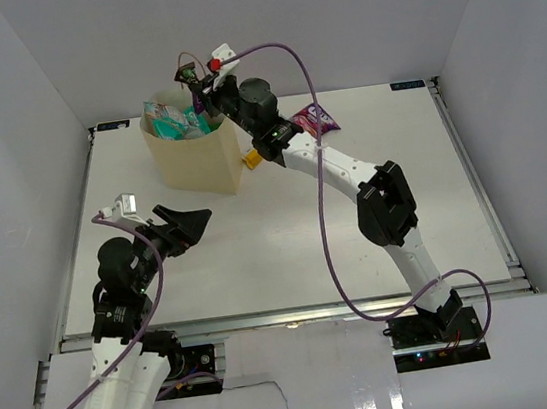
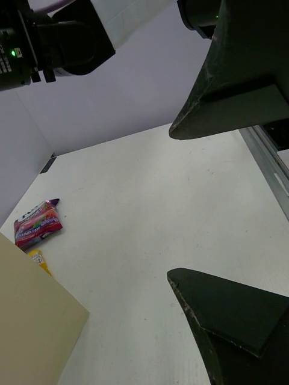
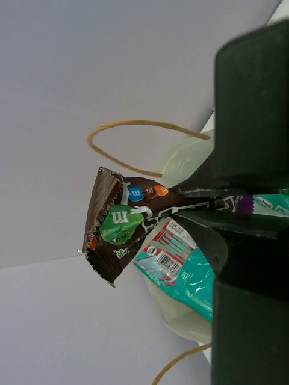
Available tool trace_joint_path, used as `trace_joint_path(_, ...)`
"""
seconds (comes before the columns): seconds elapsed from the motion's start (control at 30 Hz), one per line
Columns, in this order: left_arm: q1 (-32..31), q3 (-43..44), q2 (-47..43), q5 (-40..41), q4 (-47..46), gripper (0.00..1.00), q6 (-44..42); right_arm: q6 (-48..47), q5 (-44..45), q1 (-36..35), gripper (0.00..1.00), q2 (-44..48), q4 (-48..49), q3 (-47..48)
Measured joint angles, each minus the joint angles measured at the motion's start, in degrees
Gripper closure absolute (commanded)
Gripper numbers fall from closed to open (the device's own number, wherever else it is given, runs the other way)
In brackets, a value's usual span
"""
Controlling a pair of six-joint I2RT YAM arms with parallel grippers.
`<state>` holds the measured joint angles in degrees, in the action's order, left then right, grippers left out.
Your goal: Place the snacks into the paper bag
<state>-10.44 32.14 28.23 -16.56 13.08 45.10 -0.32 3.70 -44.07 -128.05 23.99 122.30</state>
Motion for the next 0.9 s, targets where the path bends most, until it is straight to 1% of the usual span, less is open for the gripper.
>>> trace_joint_path(0.03,0.0,-0.2,-0.3,0.0,0.0,0.02,0.1,-0.1,0.3,0.1,0.77,-0.3,0.0,-0.5)
trace_joint_path(0.07,0.0,-0.4,-0.4,0.0,0.0,0.02,0.2,-0.2,0.5,0.2,0.68,-0.3,0.2,-1.2)
trace_joint_path(0.1,0.0,-0.4,-0.4,0.0,0.0,0.02,0.3,-0.4,0.6,0.3,0.44,-0.3,0.4,-1.6)
trace_joint_path(0.13,0.0,-0.5,-0.2,0.0,0.0,0.02,0.4,-0.5,0.6,0.3,0.3,-0.3,1.1,-2.0)
trace_joint_path(0.17,0.0,-0.6,0.1,-0.1,0.0,0.02,0.4,-1.3,0.5,0.5,0.2,-0.2,1.8,-2.5)
trace_joint_path(0.2,0.0,-0.6,0.5,-0.3,-0.2,0.02,0.4,-1.7,0.2,0.5,0.06,-0.1,2.3,-2.9)
trace_joint_path(0.23,0.0,-0.6,0.9,-0.5,-0.3,0.02,0.4,-2.4,-0.2,0.7,0.02,0.1,2.6,-3.4)
trace_joint_path(0.27,0.0,-0.6,1.4,-0.7,-0.3,0.02,0.4,-3.3,-0.8,0.8,0.04,0.2,2.8,-3.8)
trace_joint_path(0.3,0.0,-0.6,1.9,-0.9,-0.3,0.02,0.4,-4.3,-1.9,0.9,0.1,0.4,2.4,-4.0)
trace_joint_path(0.4,0.0,-0.6,3.7,-2.4,-1.2,0.03,0.1,-6.2,-7.1,1.9,0.1,1.1,-1.2,-3.3)
trace_joint_path(0.47,0.0,-0.3,5.8,-4.4,-2.3,0.06,-0.4,-7.2,-12.7,3.0,0.1,1.3,-7.0,-0.3)
trace_joint_path(0.53,0.0,0.6,9.3,-6.5,-2.9,0.07,-1.0,-7.9,-17.8,4.9,0.1,2.0,-12.7,2.7)
trace_joint_path(0.6,-0.4,2.4,13.7,-7.9,-3.4,0.07,-1.6,-8.6,-21.7,7.7,0.1,4.5,-18.9,3.2)
trace_joint_path(0.67,-2.5,5.2,19.7,-7.8,-3.7,0.07,-2.5,-9.3,-23.9,11.2,0.1,7.3,-25.2,3.1)
trace_joint_path(0.77,-9.3,9.9,28.7,-6.3,-4.2,0.07,-4.3,-9.8,-23.2,17.0,0.1,13.0,-32.4,-1.5)
trace_joint_path(0.83,-14.4,13.3,34.5,-5.0,-4.7,0.07,-5.3,-10.0,-19.4,20.5,0.1,16.0,-35.8,-6.1)
trace_joint_path(0.9,-18.3,16.1,39.7,-4.2,-5.3,0.07,-5.9,-9.9,-12.3,22.9,0.1,16.2,-40.2,-8.2)
